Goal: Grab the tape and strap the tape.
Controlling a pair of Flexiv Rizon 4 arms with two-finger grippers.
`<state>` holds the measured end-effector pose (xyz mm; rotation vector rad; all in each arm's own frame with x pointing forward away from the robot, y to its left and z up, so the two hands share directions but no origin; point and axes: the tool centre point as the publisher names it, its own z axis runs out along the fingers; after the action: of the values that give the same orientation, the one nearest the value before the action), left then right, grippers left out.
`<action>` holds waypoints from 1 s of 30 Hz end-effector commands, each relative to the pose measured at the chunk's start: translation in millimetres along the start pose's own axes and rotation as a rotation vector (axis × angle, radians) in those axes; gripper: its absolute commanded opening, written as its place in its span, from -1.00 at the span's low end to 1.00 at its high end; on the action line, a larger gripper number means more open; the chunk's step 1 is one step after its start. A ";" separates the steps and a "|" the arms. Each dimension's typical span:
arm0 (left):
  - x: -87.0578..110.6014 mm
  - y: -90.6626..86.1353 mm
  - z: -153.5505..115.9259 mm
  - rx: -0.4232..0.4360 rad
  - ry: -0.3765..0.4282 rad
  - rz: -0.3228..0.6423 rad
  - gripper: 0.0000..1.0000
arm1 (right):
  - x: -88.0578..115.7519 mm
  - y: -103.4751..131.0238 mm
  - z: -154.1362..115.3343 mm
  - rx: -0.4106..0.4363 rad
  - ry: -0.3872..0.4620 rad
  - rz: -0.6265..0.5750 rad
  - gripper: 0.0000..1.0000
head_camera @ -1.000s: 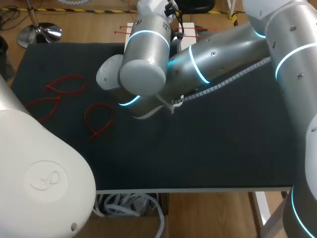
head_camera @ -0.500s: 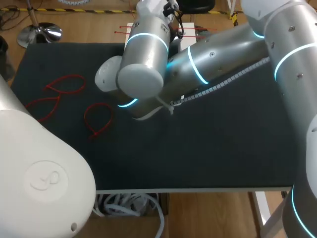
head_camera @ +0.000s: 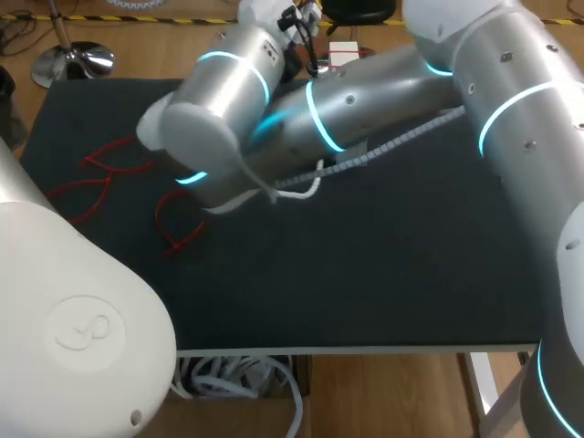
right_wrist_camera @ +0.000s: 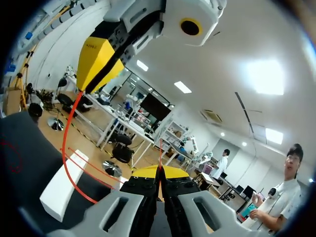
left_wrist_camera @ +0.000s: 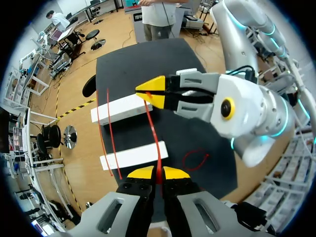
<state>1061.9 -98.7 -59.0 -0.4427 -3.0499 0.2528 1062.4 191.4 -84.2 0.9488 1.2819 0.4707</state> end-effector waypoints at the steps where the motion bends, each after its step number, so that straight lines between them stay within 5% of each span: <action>1: 0.9 -0.1 -0.8 -0.003 0.000 0.000 -1.00 | 9.4 14.7 0.7 0.040 -0.006 0.007 -1.00; 30: 0.9 -0.1 -0.8 -0.003 0.000 0.000 -1.00 | 19.0 34.7 -11.6 0.071 0.070 -0.103 -1.00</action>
<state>1061.9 -98.6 -59.1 -0.4426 -3.0499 0.2533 1063.0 226.0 -73.8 0.9241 1.3992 0.3945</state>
